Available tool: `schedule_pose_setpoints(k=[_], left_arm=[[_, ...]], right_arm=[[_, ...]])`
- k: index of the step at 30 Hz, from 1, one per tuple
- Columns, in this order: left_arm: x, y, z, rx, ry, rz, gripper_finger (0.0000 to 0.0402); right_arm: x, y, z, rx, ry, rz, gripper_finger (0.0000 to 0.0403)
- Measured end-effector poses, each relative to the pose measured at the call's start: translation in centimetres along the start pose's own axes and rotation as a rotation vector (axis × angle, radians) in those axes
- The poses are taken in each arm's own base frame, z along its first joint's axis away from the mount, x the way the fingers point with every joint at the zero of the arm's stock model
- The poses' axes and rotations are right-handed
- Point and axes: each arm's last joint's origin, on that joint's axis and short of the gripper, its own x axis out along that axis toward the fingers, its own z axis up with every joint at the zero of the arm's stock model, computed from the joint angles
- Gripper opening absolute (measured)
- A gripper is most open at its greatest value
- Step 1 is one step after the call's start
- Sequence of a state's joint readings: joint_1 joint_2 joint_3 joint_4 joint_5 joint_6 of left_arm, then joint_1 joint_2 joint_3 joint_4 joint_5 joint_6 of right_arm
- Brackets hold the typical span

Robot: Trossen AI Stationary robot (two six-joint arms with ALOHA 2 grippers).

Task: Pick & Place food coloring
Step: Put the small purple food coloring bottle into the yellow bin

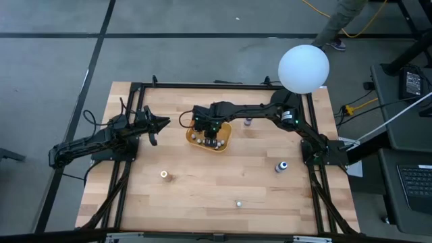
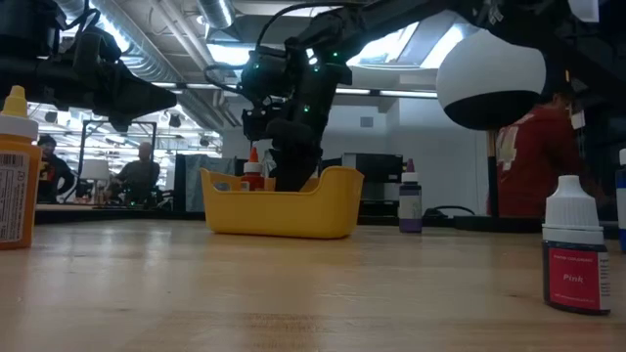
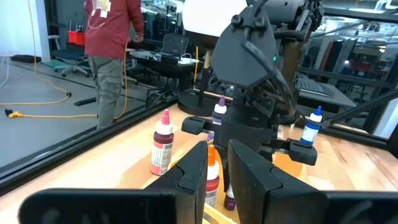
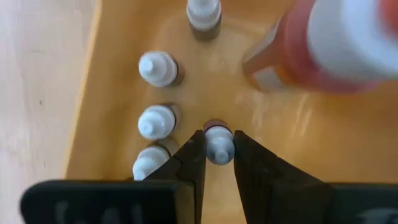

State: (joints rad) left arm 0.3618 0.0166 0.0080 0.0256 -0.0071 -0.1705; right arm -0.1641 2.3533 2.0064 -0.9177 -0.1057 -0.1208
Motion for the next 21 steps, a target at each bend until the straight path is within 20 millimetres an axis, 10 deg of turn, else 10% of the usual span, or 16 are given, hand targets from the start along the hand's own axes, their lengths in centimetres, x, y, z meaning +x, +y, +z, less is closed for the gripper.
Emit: schedule_pose_setpoints(k=[21], left_arm=[[0.00,0.00,0.01,0.000,0.000,0.000,0.0058]], right_arm=[[0.35,0.39,-0.03,0.033,0.005,0.046,0.0082]])
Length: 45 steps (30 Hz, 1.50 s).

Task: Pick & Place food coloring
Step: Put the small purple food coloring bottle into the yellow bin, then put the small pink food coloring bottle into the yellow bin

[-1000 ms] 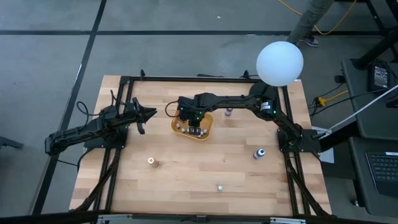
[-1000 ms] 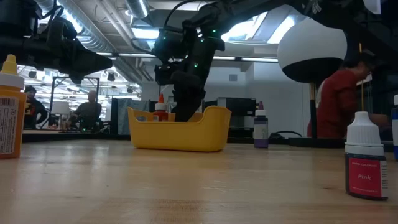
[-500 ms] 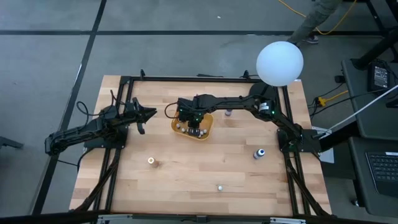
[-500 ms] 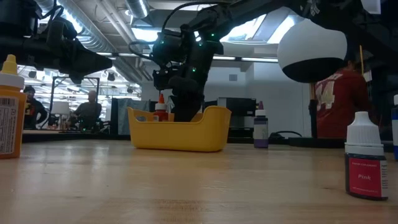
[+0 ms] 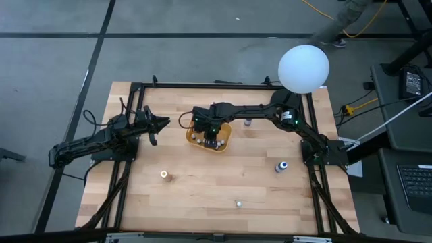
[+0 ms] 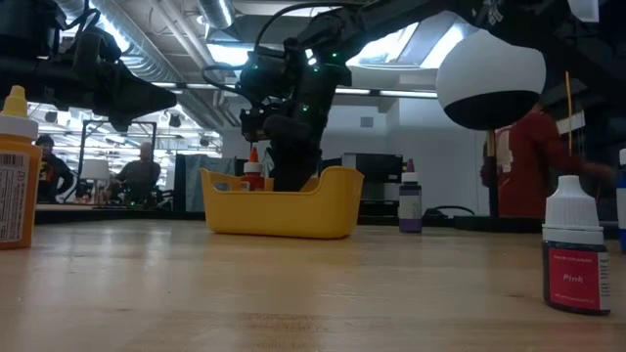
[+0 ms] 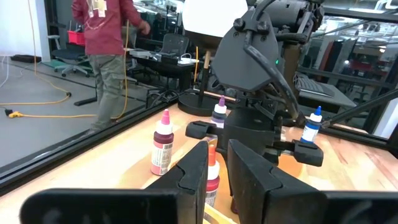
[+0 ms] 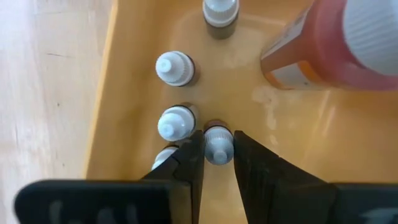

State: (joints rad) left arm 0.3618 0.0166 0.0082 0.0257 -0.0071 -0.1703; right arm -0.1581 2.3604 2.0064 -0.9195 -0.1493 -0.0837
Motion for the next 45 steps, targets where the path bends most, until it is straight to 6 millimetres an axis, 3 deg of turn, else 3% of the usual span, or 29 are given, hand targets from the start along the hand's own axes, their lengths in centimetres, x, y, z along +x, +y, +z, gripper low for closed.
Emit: schedule_pose_setpoints(k=[8,21,28,36,45], left_arm=[[0.0,0.0,0.0,0.000,0.000,0.000,0.0059],[0.0,0.0,0.0,0.000,0.000,0.000,0.0059],[0.0,0.0,0.0,0.000,0.000,0.000,0.0058],[0.0,0.0,0.0,0.000,0.001,0.000,0.0058],[0.0,0.0,0.0,0.000,0.000,0.000,0.0061]], right_arm=[[0.0,0.1,0.0,-0.007,0.000,0.003,0.0088],[-0.9,0.2,0.2,-0.007,-0.015,-0.006,0.0167],[-4.0,0.4,1.4,-0.013,-0.031,-0.062,0.0166],[-9.4,0.9,2.2,-0.008,-0.016,-0.124,0.0148],[-15.1,5.0,0.3,-0.052,-0.029,-0.166,0.0129]])
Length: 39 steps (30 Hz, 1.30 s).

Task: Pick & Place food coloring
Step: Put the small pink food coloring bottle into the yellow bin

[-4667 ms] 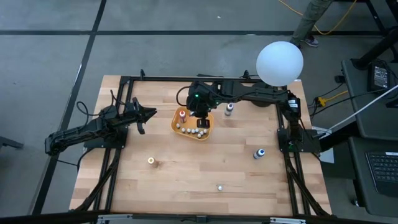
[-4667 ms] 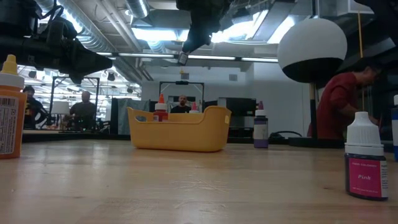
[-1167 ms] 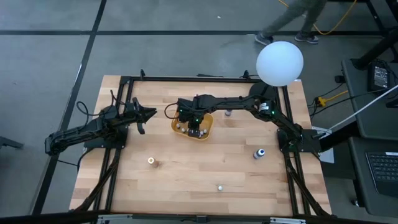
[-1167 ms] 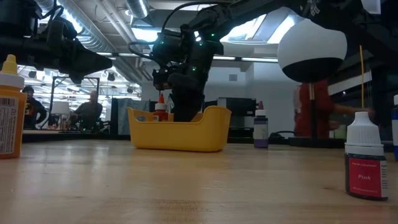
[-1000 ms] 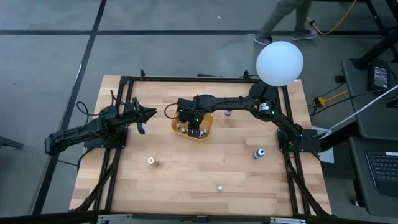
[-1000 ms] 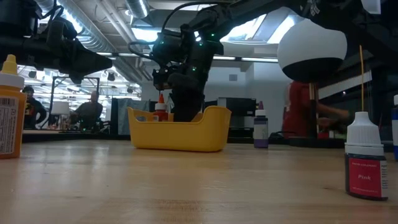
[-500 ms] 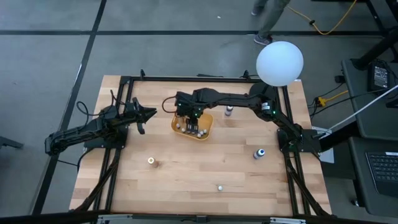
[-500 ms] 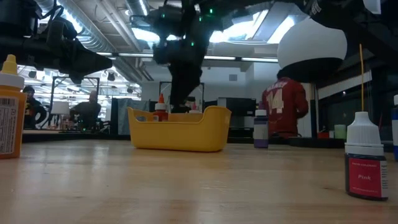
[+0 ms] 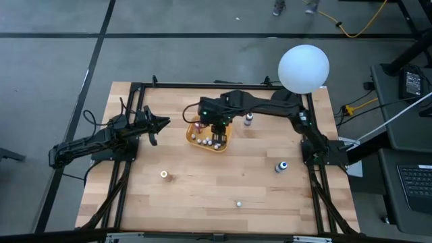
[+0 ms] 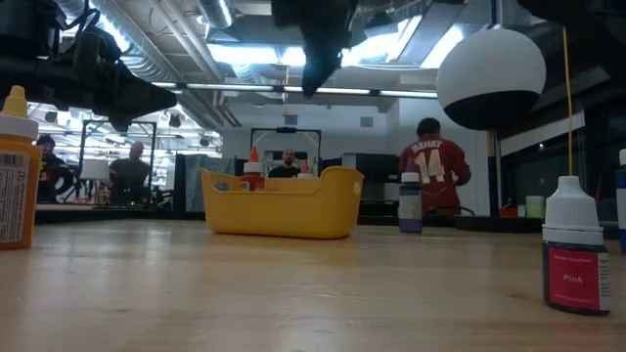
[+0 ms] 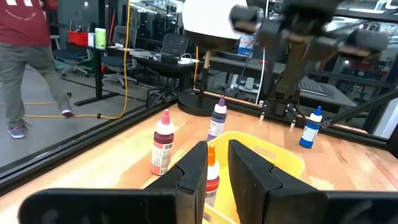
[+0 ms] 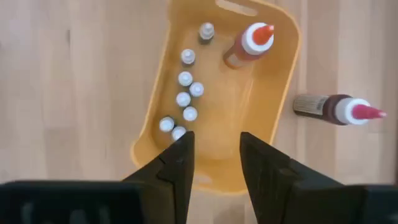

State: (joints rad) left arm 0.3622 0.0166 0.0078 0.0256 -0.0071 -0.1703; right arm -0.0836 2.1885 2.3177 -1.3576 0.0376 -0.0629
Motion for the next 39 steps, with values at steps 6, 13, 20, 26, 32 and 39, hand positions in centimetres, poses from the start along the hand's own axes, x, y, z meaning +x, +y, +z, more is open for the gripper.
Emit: schedule_pose_setpoints(k=[6,13,20,26,32,39], left_arm=[[0.0,0.0,0.0,0.000,0.000,0.000,0.0058],[0.0,0.0,0.0,0.000,0.000,0.000,0.0060],[0.0,0.0,0.0,0.000,0.002,0.000,0.0058],[0.0,0.0,0.0,0.000,-0.001,0.000,0.0059],[0.0,0.0,0.0,0.000,0.000,0.000,0.0059],[0.0,0.0,0.0,0.000,0.000,0.000,0.0058]], right_arm=[[-4.3,3.3,-0.7,-0.026,-0.082,0.023,0.0119],[-6.9,7.7,-2.3,-0.147,-0.078,-0.054,0.0110],[-8.4,15.1,-5.2,-0.252,0.001,-0.027,0.0105],[-9.2,22.4,-8.1,-0.386,-0.091,-0.062,0.0104],[-7.0,24.4,-9.5,-0.380,-0.217,0.153,0.0102],[-3.1,22.3,-13.0,-0.407,-0.193,0.148,0.0095]])
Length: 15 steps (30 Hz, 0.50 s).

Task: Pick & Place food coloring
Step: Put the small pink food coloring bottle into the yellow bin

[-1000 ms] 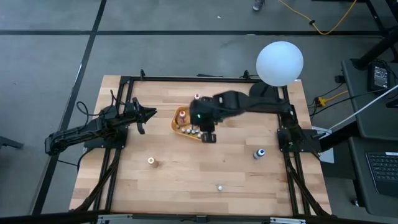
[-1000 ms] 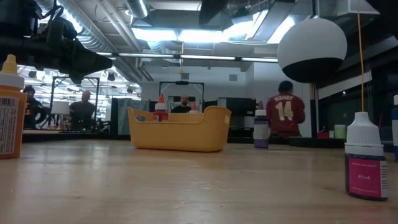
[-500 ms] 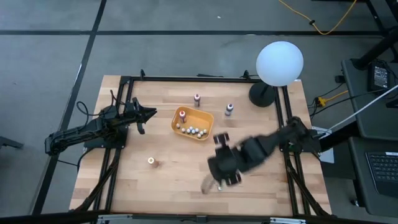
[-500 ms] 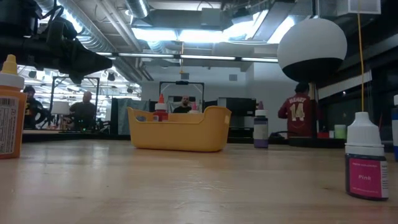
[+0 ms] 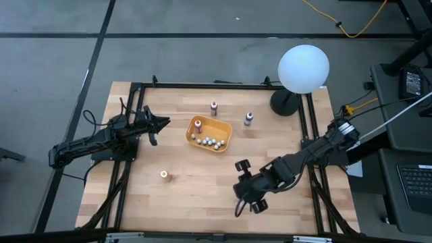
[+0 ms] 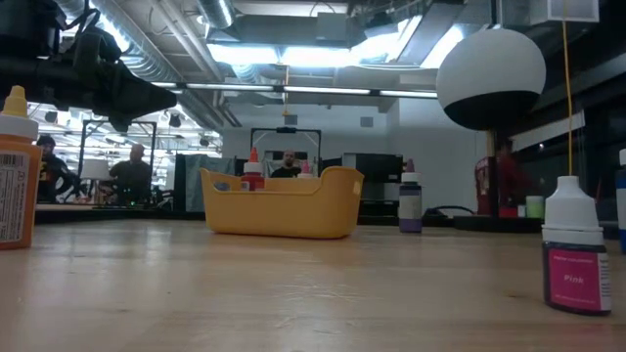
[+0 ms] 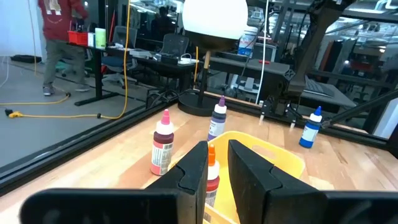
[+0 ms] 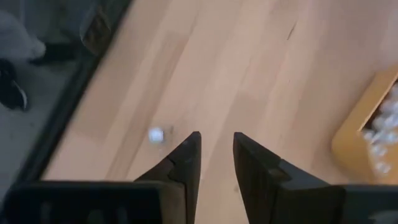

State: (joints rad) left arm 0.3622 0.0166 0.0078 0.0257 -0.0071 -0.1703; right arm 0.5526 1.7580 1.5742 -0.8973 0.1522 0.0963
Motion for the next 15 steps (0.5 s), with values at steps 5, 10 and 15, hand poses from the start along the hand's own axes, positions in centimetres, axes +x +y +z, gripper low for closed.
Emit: schedule_pose_setpoints(k=[5,10,15], left_arm=[[0.0,0.0,0.0,0.000,0.000,0.000,0.0061],[0.0,0.0,0.0,0.000,0.000,0.000,0.0057],[0.0,0.0,0.0,0.000,0.000,0.000,0.0059]], right_arm=[[2.3,0.4,-2.2,0.002,0.045,0.109,0.0100],[3.8,0.8,-3.0,0.056,0.039,0.182,0.0150],[4.6,1.0,-3.0,0.111,0.040,0.151,0.0216]])
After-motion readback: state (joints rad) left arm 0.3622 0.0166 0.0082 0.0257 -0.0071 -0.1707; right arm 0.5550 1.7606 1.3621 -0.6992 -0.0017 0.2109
